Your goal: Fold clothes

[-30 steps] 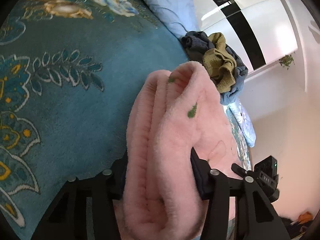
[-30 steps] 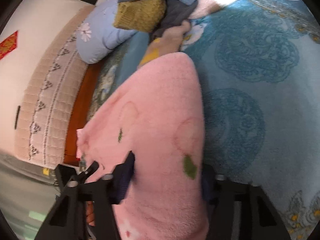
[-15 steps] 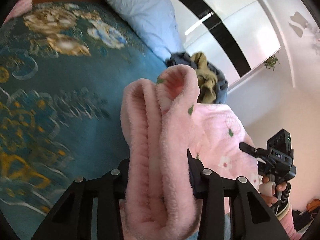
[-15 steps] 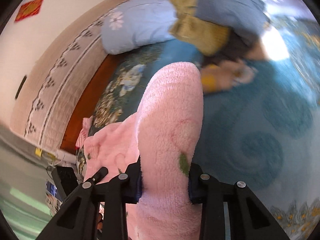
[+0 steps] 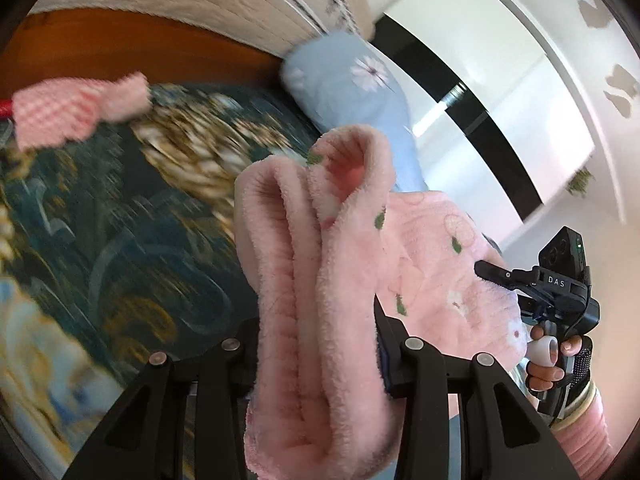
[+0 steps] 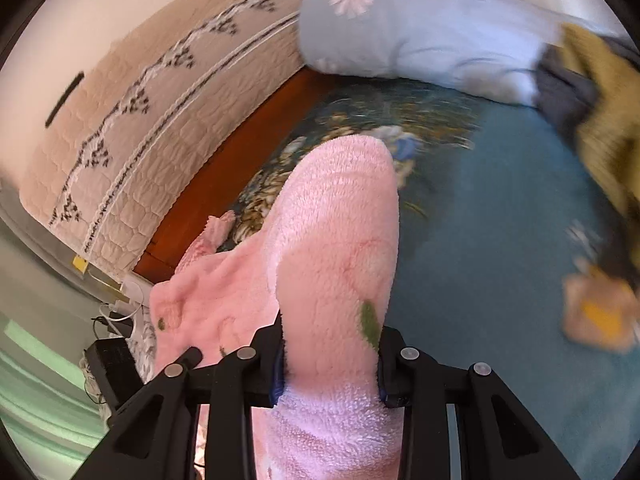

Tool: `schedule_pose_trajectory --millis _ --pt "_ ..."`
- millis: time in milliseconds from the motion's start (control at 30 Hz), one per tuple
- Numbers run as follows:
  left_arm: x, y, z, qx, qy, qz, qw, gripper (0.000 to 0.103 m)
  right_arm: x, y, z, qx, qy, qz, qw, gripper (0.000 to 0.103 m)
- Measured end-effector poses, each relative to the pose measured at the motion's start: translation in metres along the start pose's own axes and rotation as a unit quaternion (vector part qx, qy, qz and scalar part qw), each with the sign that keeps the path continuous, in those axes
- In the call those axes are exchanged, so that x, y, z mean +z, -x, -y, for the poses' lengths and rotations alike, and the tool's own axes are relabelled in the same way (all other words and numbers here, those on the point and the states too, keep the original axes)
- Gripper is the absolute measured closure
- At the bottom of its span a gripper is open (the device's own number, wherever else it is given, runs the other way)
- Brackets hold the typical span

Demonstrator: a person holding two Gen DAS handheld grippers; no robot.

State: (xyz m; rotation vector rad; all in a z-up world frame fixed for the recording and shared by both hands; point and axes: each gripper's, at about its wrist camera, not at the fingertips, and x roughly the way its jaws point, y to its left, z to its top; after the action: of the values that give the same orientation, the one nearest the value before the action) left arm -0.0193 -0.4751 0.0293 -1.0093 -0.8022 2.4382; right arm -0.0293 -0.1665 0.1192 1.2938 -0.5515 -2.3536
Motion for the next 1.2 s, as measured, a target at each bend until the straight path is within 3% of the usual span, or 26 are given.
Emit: schedule_pose_trajectory --millis 300,467,667,800,1000,1200 --pt "0.052 -0.017 -0.062 0.048 0.055 0.042 0.9965 0.061 0.067 -0.103 -0.029 0.032 0.045 -0.033 0.998 0.068" --pt "0.065 -0.038 -0.083 0.057 0.071 0.038 0.9951 0.061 0.090 -0.142 -0.025 0.046 0.054 -0.037 0.997 0.068" --pt "0.069 -0.054 -0.104 0.073 0.094 0.032 0.9923 0.061 0.099 -0.185 -0.013 0.048 0.043 -0.048 0.997 0.068" --pt "0.065 -0.057 -0.110 0.075 0.109 0.022 0.9910 0.061 0.089 -0.213 0.004 0.022 0.026 -0.074 0.997 0.068" --pt "0.059 -0.063 -0.119 0.076 0.131 0.006 0.9885 0.060 0.081 -0.225 0.017 0.015 0.007 -0.083 0.996 0.067" --pt "0.058 -0.054 -0.104 0.114 0.109 0.001 0.9875 0.057 0.085 -0.213 0.017 0.027 0.002 -0.084 0.996 0.062"
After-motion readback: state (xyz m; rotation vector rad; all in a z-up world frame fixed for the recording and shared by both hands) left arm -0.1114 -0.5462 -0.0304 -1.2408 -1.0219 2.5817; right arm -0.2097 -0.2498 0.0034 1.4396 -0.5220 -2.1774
